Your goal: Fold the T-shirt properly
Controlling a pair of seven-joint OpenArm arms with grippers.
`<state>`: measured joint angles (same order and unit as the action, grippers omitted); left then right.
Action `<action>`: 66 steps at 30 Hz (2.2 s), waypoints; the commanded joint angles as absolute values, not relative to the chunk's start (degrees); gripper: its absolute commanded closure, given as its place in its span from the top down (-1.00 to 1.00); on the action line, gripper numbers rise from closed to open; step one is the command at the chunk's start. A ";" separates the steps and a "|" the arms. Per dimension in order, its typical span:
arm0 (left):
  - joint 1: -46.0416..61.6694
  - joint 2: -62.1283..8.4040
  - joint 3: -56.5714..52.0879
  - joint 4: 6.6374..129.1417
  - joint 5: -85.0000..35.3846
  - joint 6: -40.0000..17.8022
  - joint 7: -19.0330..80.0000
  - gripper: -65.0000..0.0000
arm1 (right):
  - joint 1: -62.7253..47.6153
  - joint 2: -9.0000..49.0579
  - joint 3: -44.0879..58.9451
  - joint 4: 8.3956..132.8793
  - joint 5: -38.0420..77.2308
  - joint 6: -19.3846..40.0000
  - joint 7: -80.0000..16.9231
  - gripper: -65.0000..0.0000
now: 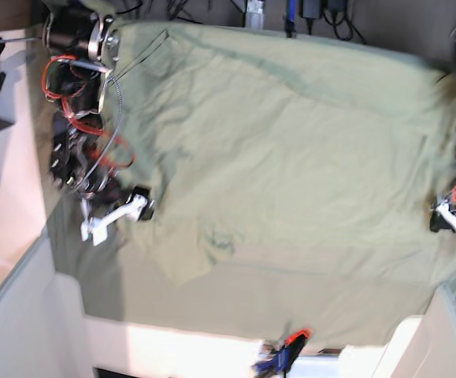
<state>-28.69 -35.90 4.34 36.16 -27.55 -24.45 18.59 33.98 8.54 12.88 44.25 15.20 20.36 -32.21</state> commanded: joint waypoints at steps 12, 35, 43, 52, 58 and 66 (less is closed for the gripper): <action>-32.56 -33.04 4.34 31.81 -26.46 -26.22 17.56 0.29 | 35.38 8.86 12.95 45.08 15.42 20.16 -32.67 0.11; -33.23 -33.17 3.55 32.36 -33.15 -38.54 17.30 -1.00 | 35.38 8.88 12.95 45.23 15.44 20.14 -32.62 -1.00; -34.54 -37.39 0.51 32.73 -39.20 -40.00 23.22 -1.00 | 35.20 10.74 12.95 50.52 18.98 20.45 -36.97 -1.00; -30.26 -41.71 0.51 37.76 -55.92 -40.00 40.95 -1.00 | 24.16 16.29 12.95 69.95 28.64 22.37 -46.52 -1.00; -20.67 -45.43 0.51 49.63 -62.83 -40.00 47.03 -1.00 | 14.61 18.00 13.39 77.56 29.21 22.37 -46.46 -1.00; -9.96 -48.14 0.51 60.55 -62.54 -40.00 47.88 -1.00 | 4.34 18.41 17.17 86.72 29.23 22.33 -46.50 -1.00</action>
